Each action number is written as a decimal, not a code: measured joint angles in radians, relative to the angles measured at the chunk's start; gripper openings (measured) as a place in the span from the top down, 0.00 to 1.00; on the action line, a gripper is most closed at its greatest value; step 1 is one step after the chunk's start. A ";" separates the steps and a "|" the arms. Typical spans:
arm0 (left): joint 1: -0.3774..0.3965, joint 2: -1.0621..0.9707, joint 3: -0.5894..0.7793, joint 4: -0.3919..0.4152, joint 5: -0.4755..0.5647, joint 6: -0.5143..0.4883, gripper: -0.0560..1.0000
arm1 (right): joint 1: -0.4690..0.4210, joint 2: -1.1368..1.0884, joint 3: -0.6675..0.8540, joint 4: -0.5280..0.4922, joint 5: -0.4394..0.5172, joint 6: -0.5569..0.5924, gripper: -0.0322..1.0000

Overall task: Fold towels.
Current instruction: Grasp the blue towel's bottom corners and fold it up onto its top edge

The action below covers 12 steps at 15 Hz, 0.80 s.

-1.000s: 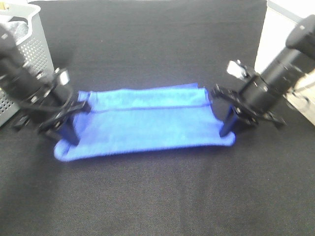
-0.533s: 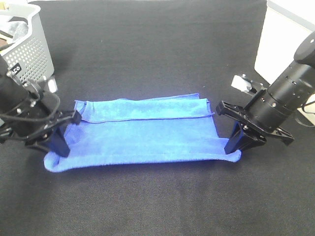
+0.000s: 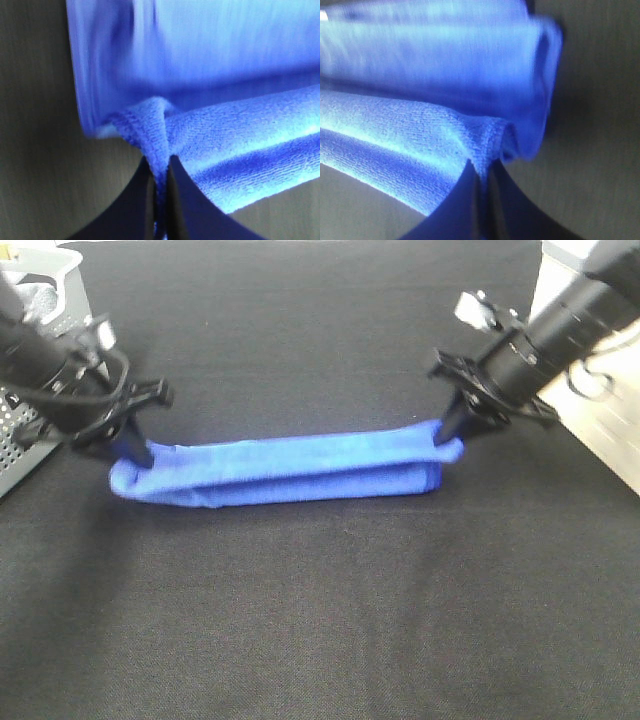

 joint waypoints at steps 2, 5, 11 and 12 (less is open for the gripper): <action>0.012 0.070 -0.093 0.041 -0.001 -0.053 0.92 | 0.000 0.084 -0.124 -0.002 0.021 0.004 0.97; 0.019 0.180 -0.211 0.055 -0.003 -0.062 0.92 | 0.000 0.203 -0.253 -0.003 0.026 0.007 0.97; 0.020 0.233 -0.237 0.050 -0.024 -0.062 0.24 | 0.000 0.251 -0.266 -0.018 0.032 0.015 0.26; 0.020 0.233 -0.237 0.051 -0.022 -0.062 0.16 | 0.000 0.251 -0.274 -0.027 0.050 0.021 0.15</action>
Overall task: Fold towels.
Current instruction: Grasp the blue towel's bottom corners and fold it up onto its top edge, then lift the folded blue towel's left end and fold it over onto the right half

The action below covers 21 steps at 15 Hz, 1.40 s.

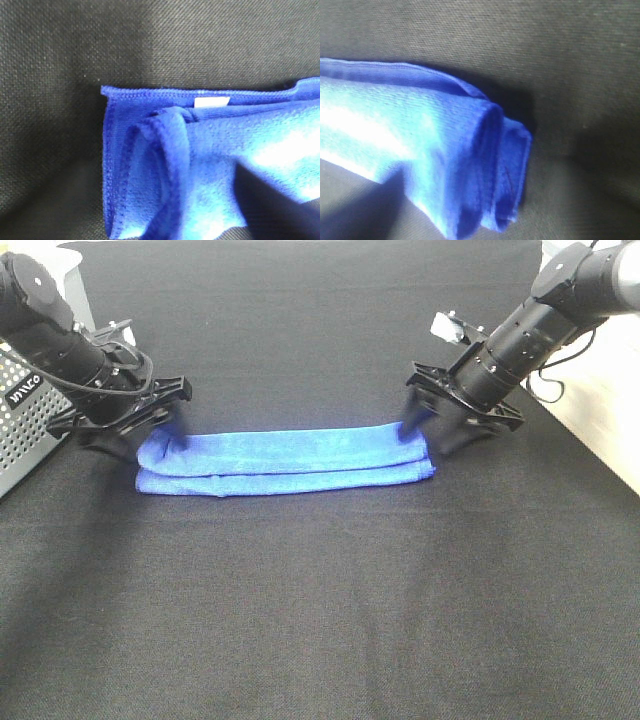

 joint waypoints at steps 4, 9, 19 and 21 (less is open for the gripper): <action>0.000 0.002 0.000 0.000 0.005 0.000 0.10 | 0.000 -0.003 -0.003 -0.017 0.067 0.005 0.05; 0.000 0.044 -0.002 -0.008 0.003 0.000 0.10 | 0.000 -0.003 -0.003 -0.021 0.075 0.005 0.04; 0.000 0.068 -0.005 -0.093 -0.005 -0.001 0.88 | 0.000 -0.003 -0.003 -0.021 0.074 0.005 0.04; 0.000 0.031 -0.005 -0.024 0.012 -0.010 0.88 | 0.000 -0.006 -0.003 -0.021 0.077 0.005 0.04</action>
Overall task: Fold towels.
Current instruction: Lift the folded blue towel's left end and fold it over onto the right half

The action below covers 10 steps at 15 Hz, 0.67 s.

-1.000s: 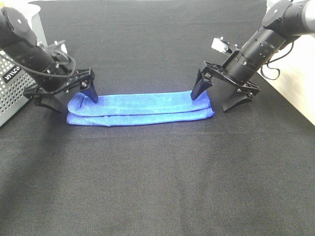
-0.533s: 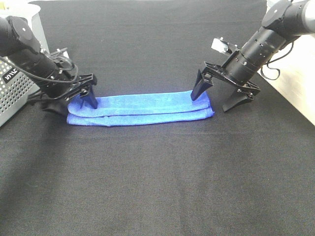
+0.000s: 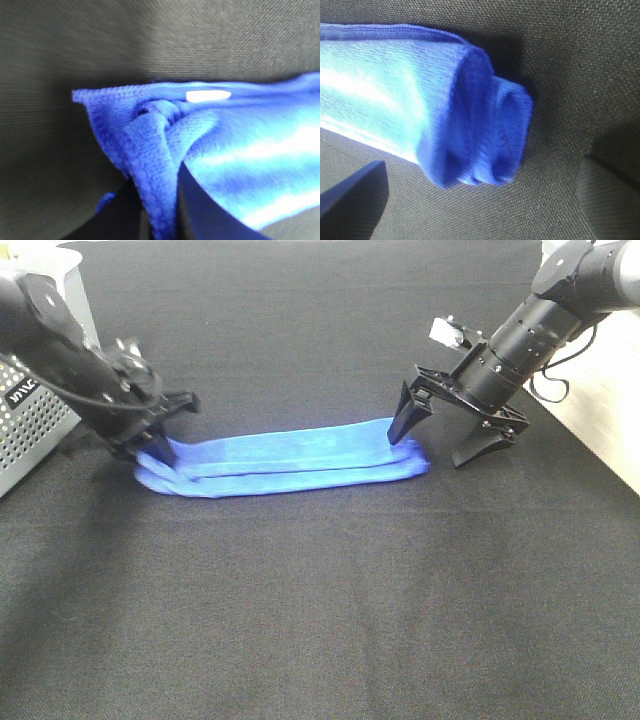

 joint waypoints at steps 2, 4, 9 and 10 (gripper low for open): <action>0.000 -0.083 -0.016 0.158 0.047 -0.061 0.88 | 0.000 -0.029 0.000 0.000 0.003 0.003 0.04; 0.000 -0.132 -0.071 0.245 0.141 -0.104 0.88 | 0.000 -0.070 0.000 -0.001 0.014 0.011 0.04; -0.097 -0.144 -0.232 0.250 0.331 -0.184 0.88 | 0.000 -0.124 0.000 -0.007 0.067 0.053 0.04; -0.097 -0.144 -0.232 0.250 0.331 -0.184 0.88 | 0.000 -0.124 0.000 -0.007 0.067 0.053 0.04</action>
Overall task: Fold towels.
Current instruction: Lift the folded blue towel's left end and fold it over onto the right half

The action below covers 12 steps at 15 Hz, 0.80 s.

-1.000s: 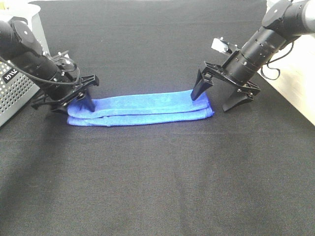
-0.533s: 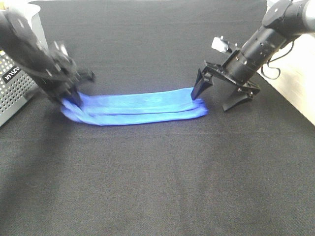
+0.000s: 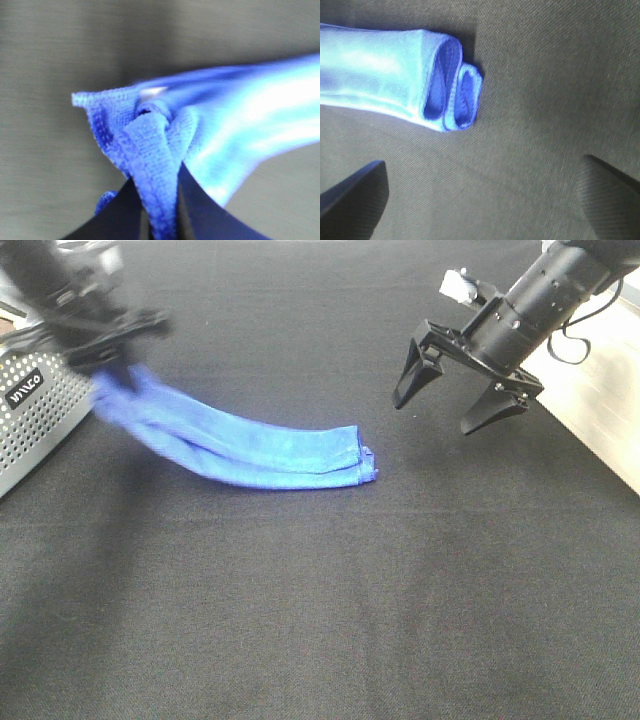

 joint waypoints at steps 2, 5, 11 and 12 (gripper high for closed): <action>-0.108 0.020 -0.050 -0.009 0.001 -0.068 0.88 | 0.000 -0.034 0.000 -0.001 0.010 0.002 0.04; -0.210 0.142 -0.154 -0.046 -0.012 -0.150 0.88 | 0.000 -0.070 0.000 -0.001 0.011 0.003 0.04; -0.256 0.310 -0.343 -0.210 -0.120 -0.250 0.30 | 0.000 -0.130 0.000 -0.084 0.019 0.057 0.04; -0.256 0.305 -0.344 -0.229 -0.140 -0.246 0.27 | 0.000 -0.130 0.000 -0.086 0.019 0.060 0.04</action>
